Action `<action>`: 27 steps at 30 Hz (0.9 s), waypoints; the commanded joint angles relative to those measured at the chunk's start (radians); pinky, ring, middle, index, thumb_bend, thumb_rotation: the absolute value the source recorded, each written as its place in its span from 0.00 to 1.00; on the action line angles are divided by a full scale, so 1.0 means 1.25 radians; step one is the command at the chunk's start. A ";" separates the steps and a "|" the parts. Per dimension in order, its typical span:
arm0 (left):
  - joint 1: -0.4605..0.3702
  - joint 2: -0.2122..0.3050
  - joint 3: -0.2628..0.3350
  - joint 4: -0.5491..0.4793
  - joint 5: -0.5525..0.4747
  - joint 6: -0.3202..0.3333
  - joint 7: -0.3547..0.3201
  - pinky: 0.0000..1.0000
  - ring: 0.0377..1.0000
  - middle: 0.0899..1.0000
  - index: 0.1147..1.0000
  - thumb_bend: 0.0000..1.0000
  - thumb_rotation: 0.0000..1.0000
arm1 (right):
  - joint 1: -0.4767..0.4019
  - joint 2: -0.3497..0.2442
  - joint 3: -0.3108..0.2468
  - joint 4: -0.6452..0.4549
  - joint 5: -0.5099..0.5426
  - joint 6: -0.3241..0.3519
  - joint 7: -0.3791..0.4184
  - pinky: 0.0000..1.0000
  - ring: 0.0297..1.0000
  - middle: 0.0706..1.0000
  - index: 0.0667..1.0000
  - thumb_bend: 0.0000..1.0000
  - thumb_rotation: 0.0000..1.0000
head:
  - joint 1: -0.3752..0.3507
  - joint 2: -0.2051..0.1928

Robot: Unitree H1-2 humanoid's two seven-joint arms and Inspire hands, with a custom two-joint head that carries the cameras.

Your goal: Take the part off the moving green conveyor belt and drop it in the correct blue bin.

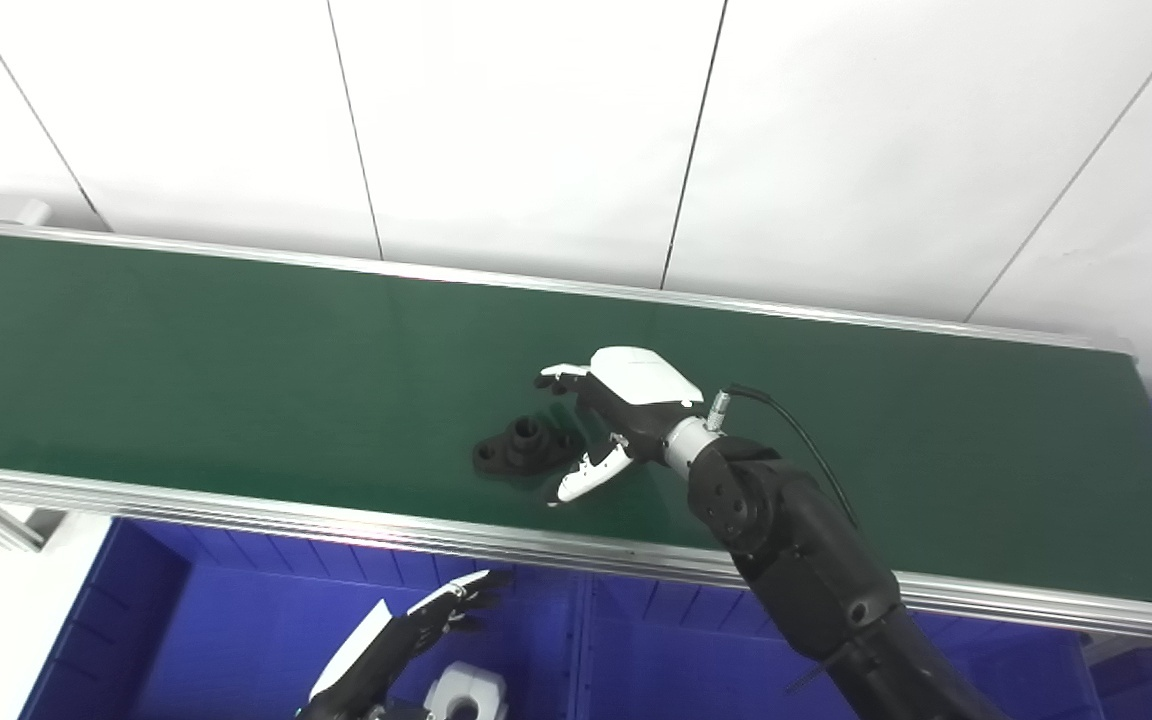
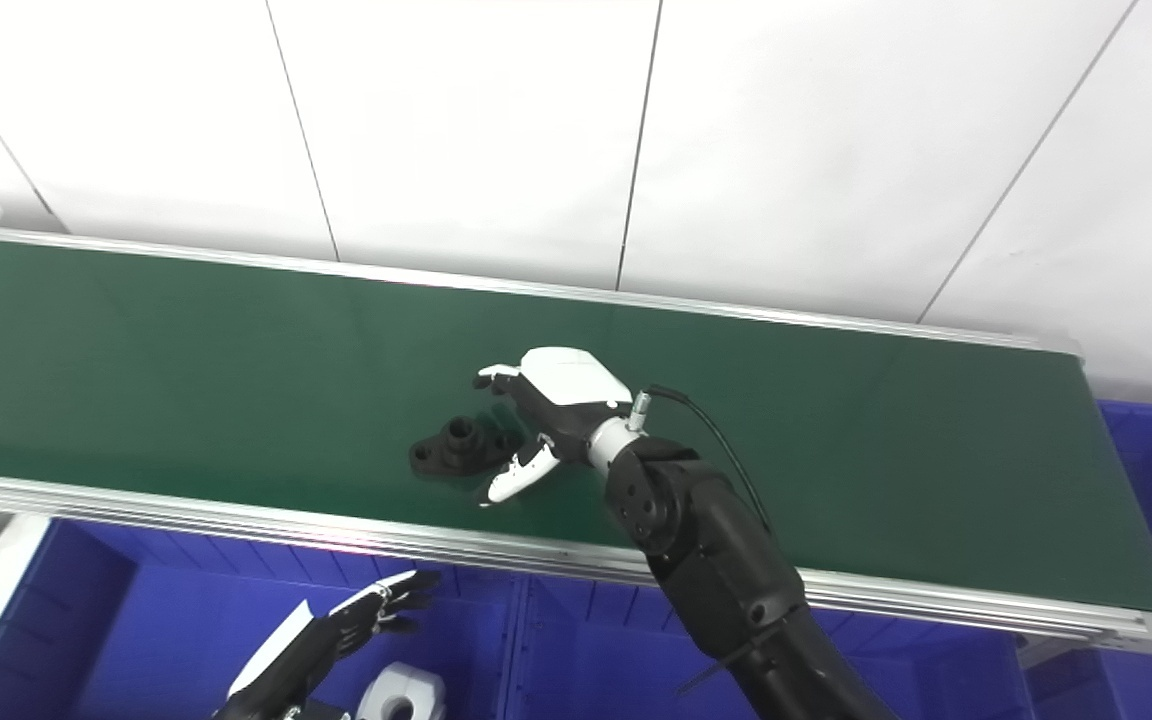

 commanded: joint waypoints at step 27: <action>0.022 0.013 -0.011 -0.058 -0.003 -0.031 0.035 0.80 0.87 0.91 0.86 0.70 0.23 | 0.038 -0.016 0.082 0.114 -0.027 -0.199 -0.138 0.33 0.37 0.44 0.48 0.53 0.00 | -0.012 0.056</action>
